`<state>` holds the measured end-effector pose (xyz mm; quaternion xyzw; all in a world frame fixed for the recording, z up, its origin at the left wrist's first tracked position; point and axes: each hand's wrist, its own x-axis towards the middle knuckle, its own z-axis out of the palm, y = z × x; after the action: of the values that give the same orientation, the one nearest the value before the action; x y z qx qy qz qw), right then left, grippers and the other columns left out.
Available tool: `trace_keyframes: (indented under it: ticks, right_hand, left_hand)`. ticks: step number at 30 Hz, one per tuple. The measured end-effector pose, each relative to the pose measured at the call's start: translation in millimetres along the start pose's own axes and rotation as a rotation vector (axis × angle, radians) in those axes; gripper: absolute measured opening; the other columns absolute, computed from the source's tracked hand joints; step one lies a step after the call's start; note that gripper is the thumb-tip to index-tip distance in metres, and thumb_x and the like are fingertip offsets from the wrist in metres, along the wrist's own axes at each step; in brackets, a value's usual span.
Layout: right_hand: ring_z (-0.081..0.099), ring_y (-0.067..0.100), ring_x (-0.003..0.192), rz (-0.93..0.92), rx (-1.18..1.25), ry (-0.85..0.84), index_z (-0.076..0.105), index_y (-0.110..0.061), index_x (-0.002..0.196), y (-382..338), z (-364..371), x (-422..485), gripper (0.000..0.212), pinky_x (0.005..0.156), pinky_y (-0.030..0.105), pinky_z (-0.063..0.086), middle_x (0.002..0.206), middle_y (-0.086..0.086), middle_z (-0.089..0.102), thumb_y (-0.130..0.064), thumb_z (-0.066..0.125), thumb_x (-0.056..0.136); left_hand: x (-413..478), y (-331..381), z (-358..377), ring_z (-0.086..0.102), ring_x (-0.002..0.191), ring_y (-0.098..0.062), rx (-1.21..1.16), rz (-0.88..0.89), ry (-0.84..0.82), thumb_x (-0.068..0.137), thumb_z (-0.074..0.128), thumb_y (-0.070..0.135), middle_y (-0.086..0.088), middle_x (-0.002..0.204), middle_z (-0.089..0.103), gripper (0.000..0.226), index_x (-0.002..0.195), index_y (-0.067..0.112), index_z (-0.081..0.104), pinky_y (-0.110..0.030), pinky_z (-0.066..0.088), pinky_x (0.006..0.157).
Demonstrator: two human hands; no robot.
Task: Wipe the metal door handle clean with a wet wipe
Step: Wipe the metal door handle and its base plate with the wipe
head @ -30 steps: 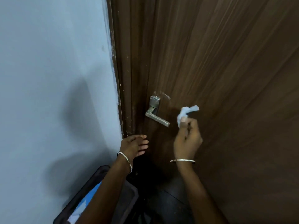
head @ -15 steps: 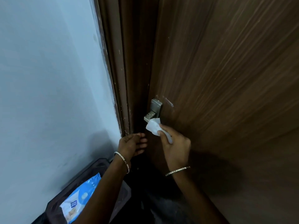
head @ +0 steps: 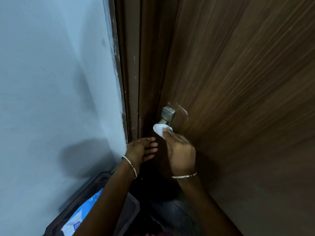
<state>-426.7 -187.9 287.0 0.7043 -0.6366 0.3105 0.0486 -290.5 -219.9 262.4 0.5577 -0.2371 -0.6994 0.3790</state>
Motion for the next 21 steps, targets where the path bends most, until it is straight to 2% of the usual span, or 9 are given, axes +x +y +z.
trace_keyframes:
  ticks: [4, 6, 9, 11, 14, 16, 18, 21]
  right_hand:
    - [0.073, 0.021, 0.103, -0.059, 0.039, 0.211, 0.074, -0.006, 0.118, 33, -2, -40, 0.033, 0.083, 0.038, 0.06, 0.122, 0.008, 0.073, 0.005, 0.074, 0.086]
    - [0.072, 0.021, 0.106, -0.043, 0.036, 0.267, 0.074, -0.005, 0.118, 35, 2, -47, 0.029, 0.085, 0.039, 0.059, 0.123, 0.009, 0.072, 0.004, 0.07, 0.091]
    - [0.073, 0.022, 0.107, -0.052, -0.031, 0.224, 0.076, -0.006, 0.115, 20, 15, -29, 0.027, 0.092, 0.036, 0.056, 0.121, 0.007, 0.074, -0.002, 0.064, 0.09]
    - [0.074, 0.022, 0.104, -0.091, -0.103, 0.153, 0.077, -0.007, 0.111, 3, 26, -9, 0.031, 0.094, 0.03, 0.05, 0.117, 0.008, 0.075, -0.009, 0.058, 0.087]
    - [0.076, 0.019, 0.099, -0.094, -0.156, 0.064, 0.079, -0.009, 0.107, -18, 36, 8, 0.036, 0.084, 0.027, 0.057, 0.112, 0.006, 0.077, -0.011, 0.051, 0.084]
    - [0.076, 0.018, 0.1, -0.102, -0.166, 0.063, 0.079, -0.01, 0.107, -15, 34, 7, 0.035, 0.08, 0.027, 0.058, 0.114, 0.005, 0.077, -0.01, 0.052, 0.085]
    - [0.074, 0.016, 0.104, -0.115, -0.156, 0.09, 0.078, -0.012, 0.111, -2, 25, -3, 0.032, 0.081, 0.027, 0.057, 0.118, 0.003, 0.075, -0.01, 0.056, 0.087]
    - [0.073, 0.016, 0.107, -0.08, -0.136, 0.12, 0.076, -0.013, 0.116, 18, 9, -24, 0.032, 0.085, 0.029, 0.052, 0.122, 0.002, 0.074, -0.009, 0.058, 0.09]
  left_hand:
    - [8, 1, 0, 0.074, 0.082, -0.013, -0.009, -0.044, -0.129, 0.099, 0.05, 0.021, 0.001, 0.091, 0.079, 0.023, 0.098, 0.018, 0.073, -0.029, 0.057, 0.073]
    - [11, -1, 2, 0.075, 0.081, -0.012, -0.011, -0.062, -0.18, 0.1, 0.049, 0.023, 0.002, 0.089, 0.079, 0.023, 0.099, 0.018, 0.071, -0.03, 0.057, 0.076]
    - [14, 0, 4, 0.075, 0.075, -0.011, -0.024, -0.054, -0.184, 0.099, 0.051, 0.021, 0.001, 0.083, 0.079, 0.017, 0.096, 0.016, 0.067, -0.031, 0.056, 0.073]
    - [15, -1, 3, 0.075, 0.071, -0.009, -0.031, -0.046, -0.18, 0.098, 0.052, 0.02, 0.002, 0.083, 0.078, 0.016, 0.096, 0.016, 0.067, -0.029, 0.057, 0.068]
    - [15, -2, 1, 0.073, 0.061, -0.007, -0.055, -0.034, -0.159, 0.097, 0.052, 0.016, 0.006, 0.071, 0.077, 0.021, 0.087, 0.019, 0.069, -0.024, 0.057, 0.054]
    - [14, -2, 0, 0.074, 0.068, -0.009, -0.032, -0.04, -0.165, 0.098, 0.051, 0.018, 0.005, 0.074, 0.078, 0.021, 0.089, 0.019, 0.07, -0.028, 0.058, 0.064]
    - [14, -2, -2, 0.073, 0.081, -0.012, 0.001, -0.052, -0.185, 0.099, 0.05, 0.022, 0.004, 0.086, 0.079, 0.021, 0.097, 0.019, 0.071, -0.031, 0.056, 0.077]
    - [15, -1, -2, 0.074, 0.091, -0.014, -0.005, -0.056, -0.204, 0.1, 0.048, 0.024, 0.001, 0.097, 0.079, 0.023, 0.101, 0.018, 0.071, -0.032, 0.056, 0.078]
